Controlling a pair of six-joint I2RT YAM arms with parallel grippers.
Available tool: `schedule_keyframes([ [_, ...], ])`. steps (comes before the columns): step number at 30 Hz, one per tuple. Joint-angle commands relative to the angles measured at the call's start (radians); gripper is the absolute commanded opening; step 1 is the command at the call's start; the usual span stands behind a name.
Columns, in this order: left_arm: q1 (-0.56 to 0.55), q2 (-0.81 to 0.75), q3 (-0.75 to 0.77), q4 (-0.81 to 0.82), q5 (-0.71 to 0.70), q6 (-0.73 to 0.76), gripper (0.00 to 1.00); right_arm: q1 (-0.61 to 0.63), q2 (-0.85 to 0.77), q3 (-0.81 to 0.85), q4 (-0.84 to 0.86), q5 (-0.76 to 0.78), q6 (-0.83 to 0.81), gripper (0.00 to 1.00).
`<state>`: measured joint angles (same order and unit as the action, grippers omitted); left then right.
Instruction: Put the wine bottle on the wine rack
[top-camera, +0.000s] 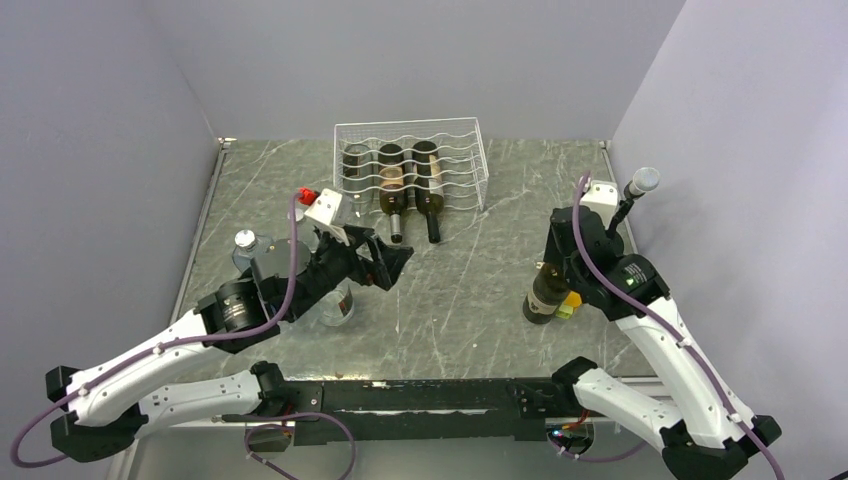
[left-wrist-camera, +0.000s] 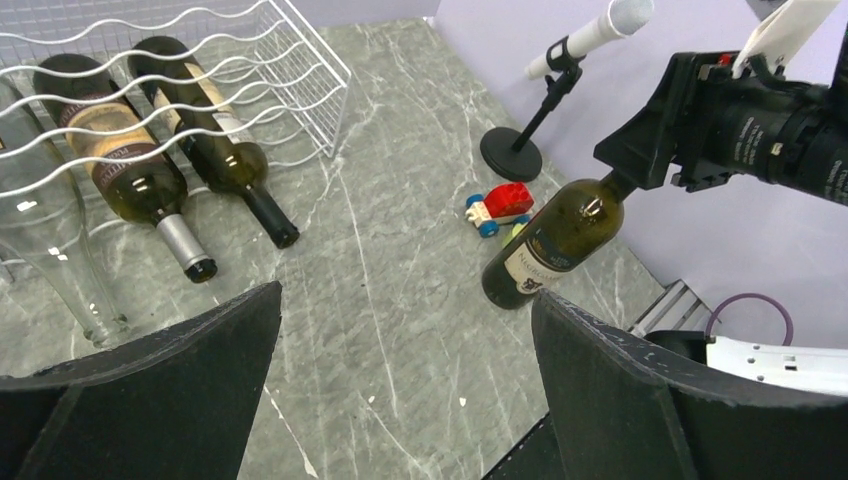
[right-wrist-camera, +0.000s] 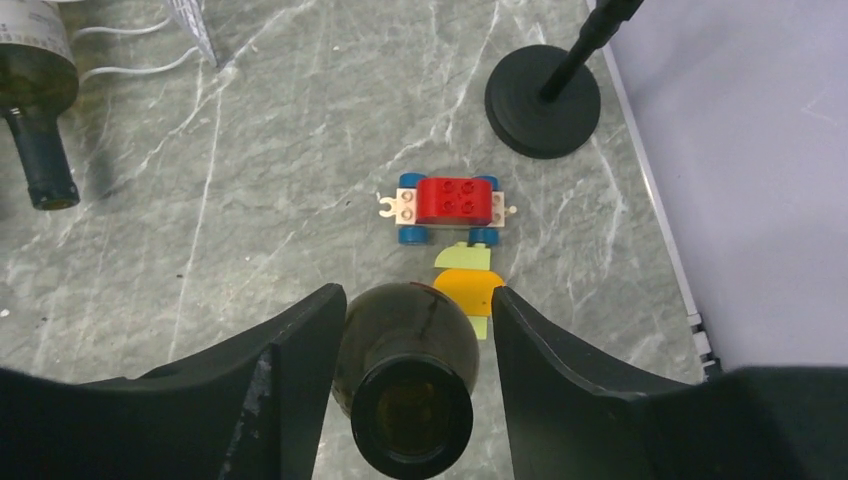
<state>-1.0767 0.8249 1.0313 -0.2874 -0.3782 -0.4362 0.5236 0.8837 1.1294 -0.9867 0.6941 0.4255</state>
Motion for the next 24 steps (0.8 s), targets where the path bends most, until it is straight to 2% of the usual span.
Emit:
schedule_keyframes([
  [1,-0.004,0.014,-0.012,0.054,0.027,-0.025,0.99,-0.005,-0.035,-0.018,-0.01,-0.039,0.035,0.56],
  [3,-0.004,0.018,-0.014,0.056,0.033,-0.027,0.99,-0.005,-0.038,-0.019,-0.006,-0.051,0.034,0.43],
  [4,-0.003,0.019,-0.016,0.058,0.035,-0.027,0.99,-0.005,-0.034,-0.016,-0.008,-0.057,0.03,0.29],
  [5,-0.003,0.022,-0.017,0.06,0.041,-0.027,0.99,-0.005,-0.03,-0.009,-0.011,-0.059,0.028,0.1],
  [6,-0.003,0.027,-0.017,0.061,0.045,-0.027,0.99,-0.005,-0.027,0.002,-0.021,-0.061,0.026,0.0],
  [9,-0.003,0.047,-0.013,0.065,0.083,-0.018,0.99,-0.004,-0.024,0.062,-0.028,-0.115,-0.001,0.0],
  [16,-0.005,0.137,-0.017,0.12,0.231,0.009,0.99,-0.004,-0.012,0.275,-0.012,-0.43,-0.047,0.0],
  [24,-0.014,0.196,-0.156,0.34,0.376,0.051,0.99,-0.004,-0.015,0.278,0.076,-0.738,0.01,0.0],
])
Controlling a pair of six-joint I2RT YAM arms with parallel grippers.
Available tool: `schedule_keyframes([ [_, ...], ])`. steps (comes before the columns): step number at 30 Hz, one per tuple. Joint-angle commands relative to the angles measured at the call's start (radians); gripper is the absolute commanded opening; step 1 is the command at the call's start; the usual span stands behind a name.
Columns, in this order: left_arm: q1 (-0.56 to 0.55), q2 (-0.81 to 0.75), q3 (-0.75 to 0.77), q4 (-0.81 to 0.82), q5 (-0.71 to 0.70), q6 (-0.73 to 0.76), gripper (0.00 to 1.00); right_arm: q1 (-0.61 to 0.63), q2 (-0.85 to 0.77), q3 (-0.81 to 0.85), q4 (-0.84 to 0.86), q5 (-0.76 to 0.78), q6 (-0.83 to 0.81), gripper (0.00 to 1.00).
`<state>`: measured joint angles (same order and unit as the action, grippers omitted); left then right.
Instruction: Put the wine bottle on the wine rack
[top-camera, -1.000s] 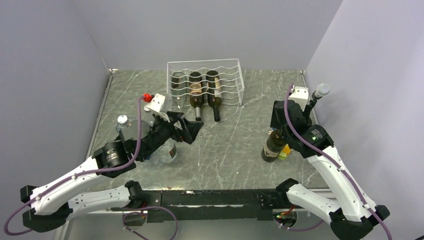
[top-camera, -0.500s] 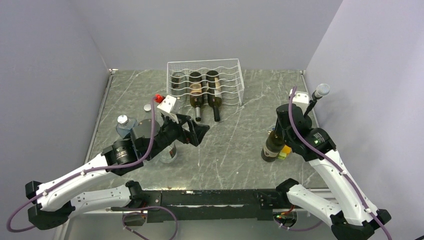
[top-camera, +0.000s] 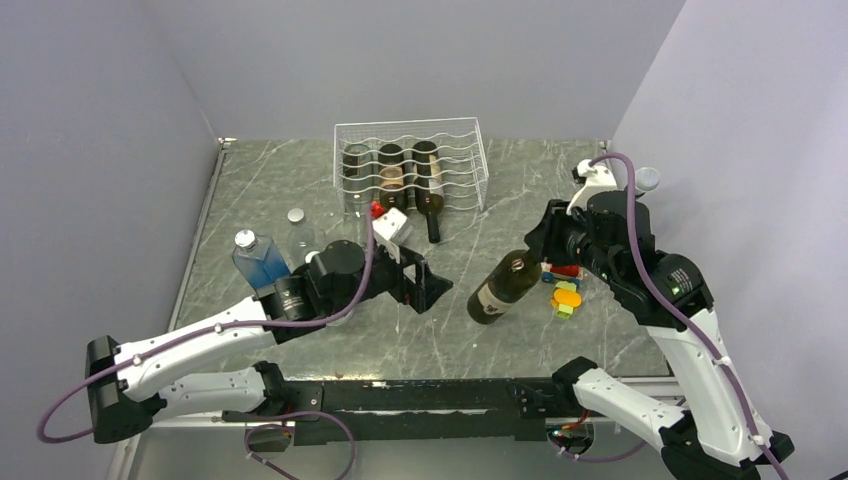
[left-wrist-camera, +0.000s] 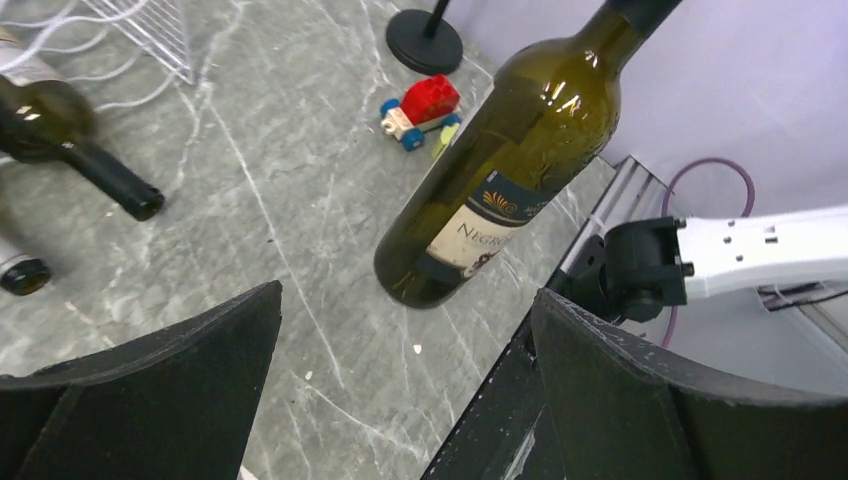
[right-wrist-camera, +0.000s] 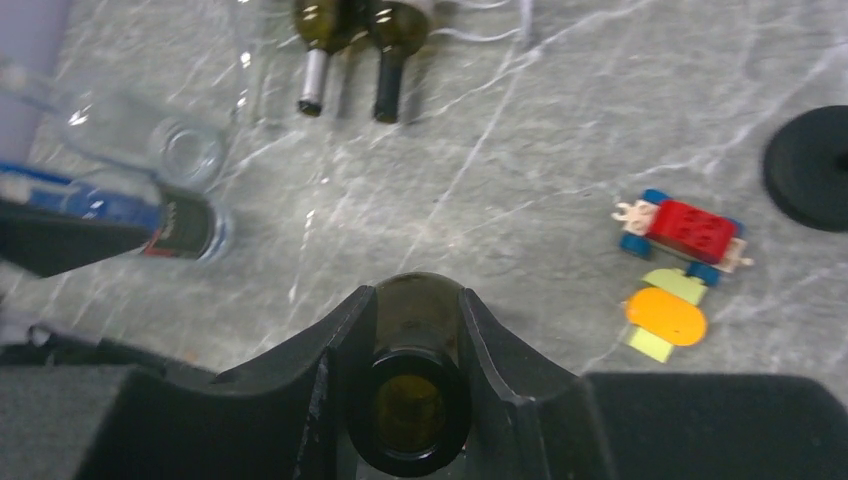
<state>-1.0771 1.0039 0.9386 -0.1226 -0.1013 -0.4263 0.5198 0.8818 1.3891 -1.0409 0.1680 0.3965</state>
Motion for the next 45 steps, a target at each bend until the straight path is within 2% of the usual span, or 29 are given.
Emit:
schedule_keyframes([
  [1,-0.02,0.021,-0.088,0.211,0.108,0.052,0.99,0.0,-0.014,0.004,0.146,-0.247,0.052,0.0],
  [5,-0.035,0.04,-0.173,0.313,0.142,0.083,0.99,0.0,-0.015,-0.034,0.2,-0.367,0.1,0.0],
  [11,-0.043,0.066,-0.265,0.442,0.277,0.102,0.99,0.0,-0.012,-0.049,0.249,-0.492,0.126,0.0],
  [17,-0.044,0.138,-0.279,0.469,0.489,0.132,0.99,0.0,-0.022,-0.082,0.325,-0.599,0.166,0.0],
  [22,-0.044,0.193,-0.264,0.456,0.534,0.127,0.99,0.0,-0.028,-0.102,0.371,-0.653,0.194,0.0],
  [23,-0.044,0.194,-0.264,0.455,0.521,0.126,0.96,0.0,-0.028,-0.103,0.373,-0.654,0.195,0.0],
  [24,-0.044,0.192,-0.268,0.457,0.509,0.126,0.91,0.0,-0.031,-0.107,0.375,-0.658,0.196,0.0],
  [27,-0.044,0.172,-0.28,0.457,0.469,0.131,0.6,0.0,-0.035,-0.114,0.383,-0.667,0.195,0.0],
  [29,-0.044,0.156,-0.275,0.435,0.435,0.143,0.08,0.0,-0.038,-0.116,0.384,-0.678,0.183,0.0],
  [30,-0.044,0.148,-0.27,0.42,0.403,0.144,0.02,0.0,-0.037,-0.117,0.38,-0.678,0.176,0.0],
  [31,-0.044,0.139,-0.266,0.406,0.367,0.148,0.01,0.0,-0.038,-0.117,0.374,-0.669,0.166,0.01],
  [32,-0.044,0.129,-0.264,0.393,0.34,0.158,0.01,0.0,-0.04,-0.12,0.37,-0.658,0.159,0.13],
  [34,-0.044,0.098,-0.26,0.366,0.281,0.182,0.01,0.0,-0.053,-0.13,0.368,-0.634,0.136,0.5],
  [35,-0.044,0.084,-0.258,0.353,0.249,0.201,0.01,-0.001,-0.06,-0.133,0.364,-0.614,0.121,0.65],
  [36,-0.044,0.067,-0.254,0.34,0.22,0.226,0.01,0.0,-0.067,-0.133,0.355,-0.584,0.108,0.78],
  [38,-0.046,0.04,-0.24,0.31,0.18,0.291,0.01,0.0,-0.078,-0.127,0.333,-0.523,0.066,0.96],
  [41,-0.049,0.02,-0.211,0.275,0.223,0.562,0.01,0.0,-0.081,-0.096,0.279,-0.422,0.019,1.0],
  [45,-0.053,0.047,-0.128,0.217,0.137,0.839,0.01,0.0,-0.094,-0.043,0.222,-0.334,-0.016,1.0],
])
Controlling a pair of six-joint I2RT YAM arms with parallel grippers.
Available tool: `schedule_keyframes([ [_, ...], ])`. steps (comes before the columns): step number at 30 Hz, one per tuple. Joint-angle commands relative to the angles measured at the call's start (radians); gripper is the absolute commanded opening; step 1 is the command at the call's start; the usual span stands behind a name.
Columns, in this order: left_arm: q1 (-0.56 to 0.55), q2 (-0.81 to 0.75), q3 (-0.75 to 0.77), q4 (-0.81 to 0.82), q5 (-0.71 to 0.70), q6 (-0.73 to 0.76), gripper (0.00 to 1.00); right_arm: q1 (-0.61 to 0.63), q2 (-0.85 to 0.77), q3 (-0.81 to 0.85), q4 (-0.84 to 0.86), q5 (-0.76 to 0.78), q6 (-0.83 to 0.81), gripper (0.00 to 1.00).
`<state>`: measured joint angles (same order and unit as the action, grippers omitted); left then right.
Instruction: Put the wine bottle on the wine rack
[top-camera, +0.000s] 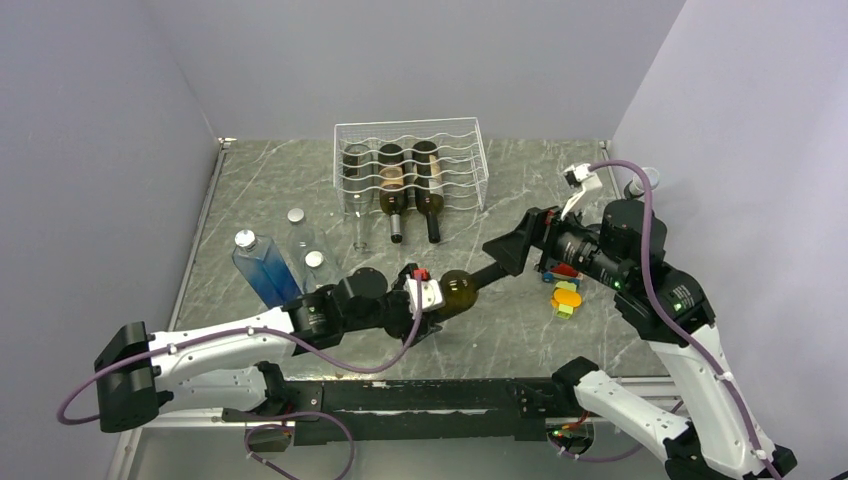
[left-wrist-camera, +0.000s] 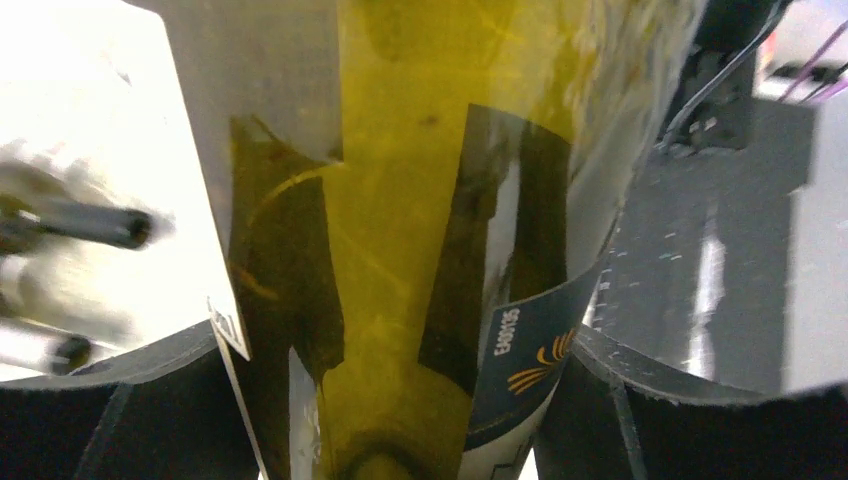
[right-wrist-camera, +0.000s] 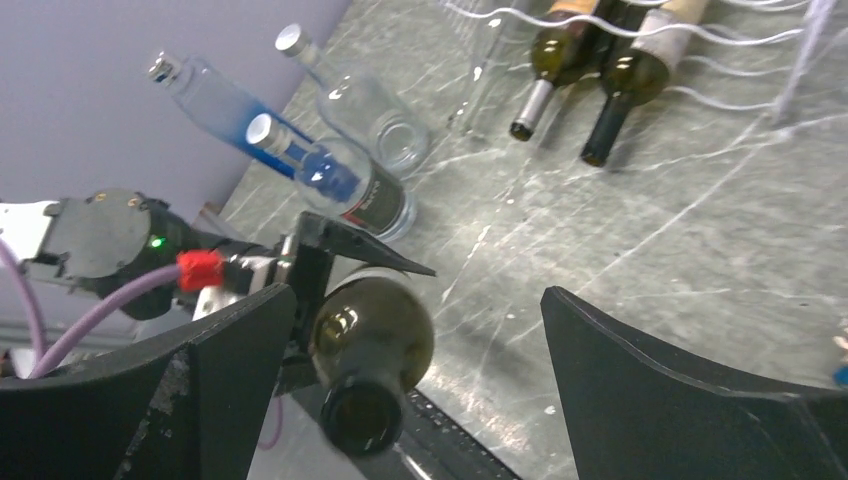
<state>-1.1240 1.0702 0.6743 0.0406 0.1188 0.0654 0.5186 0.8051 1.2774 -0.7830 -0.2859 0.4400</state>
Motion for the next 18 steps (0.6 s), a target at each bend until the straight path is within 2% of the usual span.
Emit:
schedule_keyframes([
  [1,-0.007,-0.004,0.156,0.042,-0.103,0.401,0.01,0.001,-0.024,0.077,-0.046,0.131,-0.063,1.0],
  [4,-0.007,0.043,0.198,0.027,-0.116,0.543,0.01,0.001,-0.024,0.1,-0.089,0.149,-0.061,1.0],
  [9,0.003,0.129,0.281,0.095,-0.245,0.764,0.01,0.001,0.007,0.078,-0.232,0.094,-0.065,0.99],
  [13,0.018,0.242,0.407,-0.006,-0.254,0.88,0.01,0.001,-0.032,0.027,-0.258,0.064,-0.053,0.99],
  [18,0.029,0.256,0.355,0.116,-0.25,1.035,0.01,0.001,-0.036,-0.011,-0.308,0.058,-0.087,0.97],
])
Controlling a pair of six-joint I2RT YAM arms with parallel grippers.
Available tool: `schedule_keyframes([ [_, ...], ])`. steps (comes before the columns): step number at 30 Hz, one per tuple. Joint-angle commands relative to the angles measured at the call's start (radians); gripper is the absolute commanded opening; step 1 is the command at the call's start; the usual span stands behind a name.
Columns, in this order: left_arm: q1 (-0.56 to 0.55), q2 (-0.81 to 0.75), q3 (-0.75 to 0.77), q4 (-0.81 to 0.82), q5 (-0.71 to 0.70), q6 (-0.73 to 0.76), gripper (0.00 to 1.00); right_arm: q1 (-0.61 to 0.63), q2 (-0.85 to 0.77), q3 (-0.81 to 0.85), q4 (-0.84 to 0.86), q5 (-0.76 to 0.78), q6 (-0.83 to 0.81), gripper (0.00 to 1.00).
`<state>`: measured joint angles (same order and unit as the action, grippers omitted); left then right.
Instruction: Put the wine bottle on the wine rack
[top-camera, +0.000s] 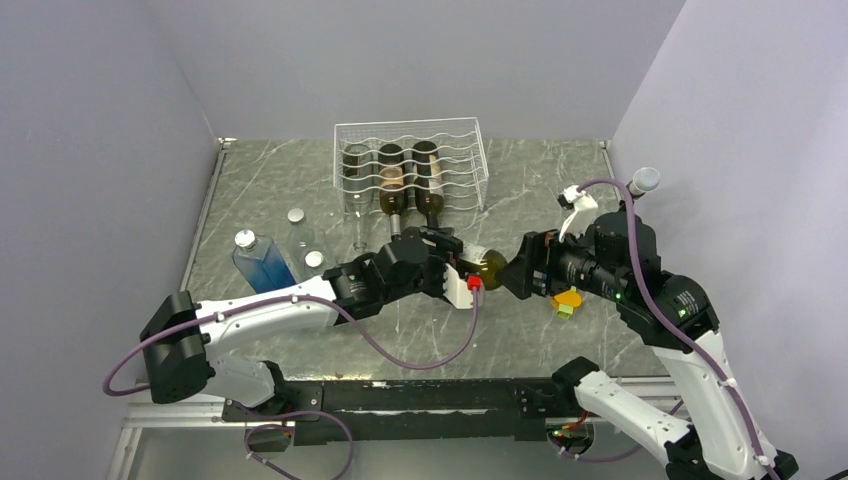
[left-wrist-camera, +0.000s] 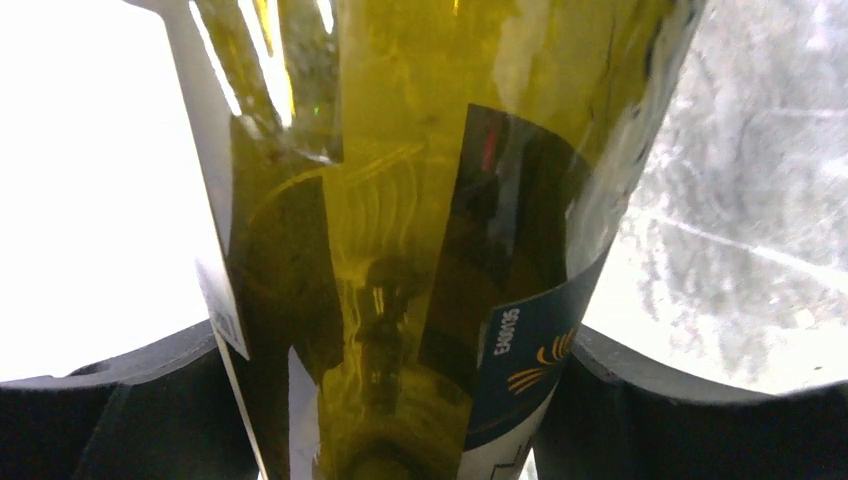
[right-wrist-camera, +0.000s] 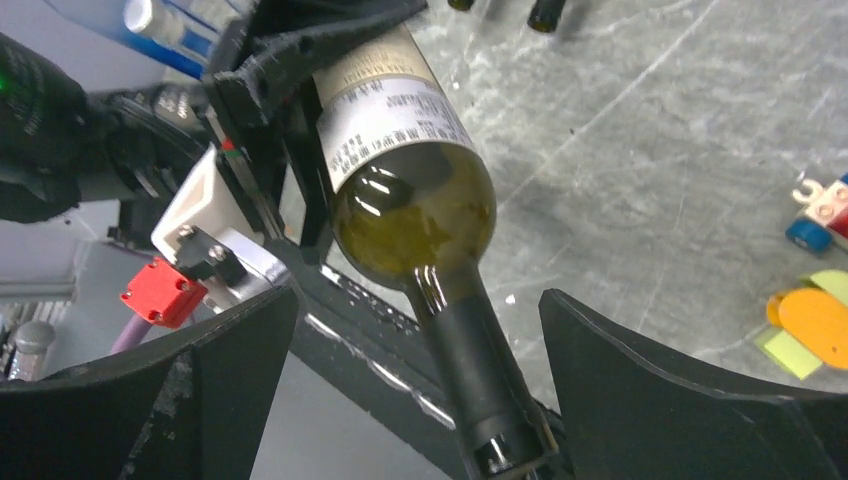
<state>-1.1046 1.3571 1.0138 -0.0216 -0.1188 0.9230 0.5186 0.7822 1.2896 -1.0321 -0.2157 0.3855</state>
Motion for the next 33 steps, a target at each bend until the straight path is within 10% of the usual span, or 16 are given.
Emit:
schedule_keyframes([
  [1,0.014,-0.037,0.012,0.189,0.003,0.19,0.01,0.001,-0.008,-0.032,-0.07,-0.012,-0.039,0.94],
  [12,0.023,-0.061,0.025,0.199,0.11,0.326,0.01,0.001,0.045,-0.114,-0.032,-0.114,-0.104,0.66],
  [27,0.029,-0.008,0.067,0.222,0.094,0.325,0.01,0.002,0.057,-0.241,0.047,-0.201,-0.106,0.7],
  [33,0.041,0.017,0.087,0.205,0.086,0.307,0.01,0.004,0.059,-0.256,0.062,-0.212,-0.102,0.54],
])
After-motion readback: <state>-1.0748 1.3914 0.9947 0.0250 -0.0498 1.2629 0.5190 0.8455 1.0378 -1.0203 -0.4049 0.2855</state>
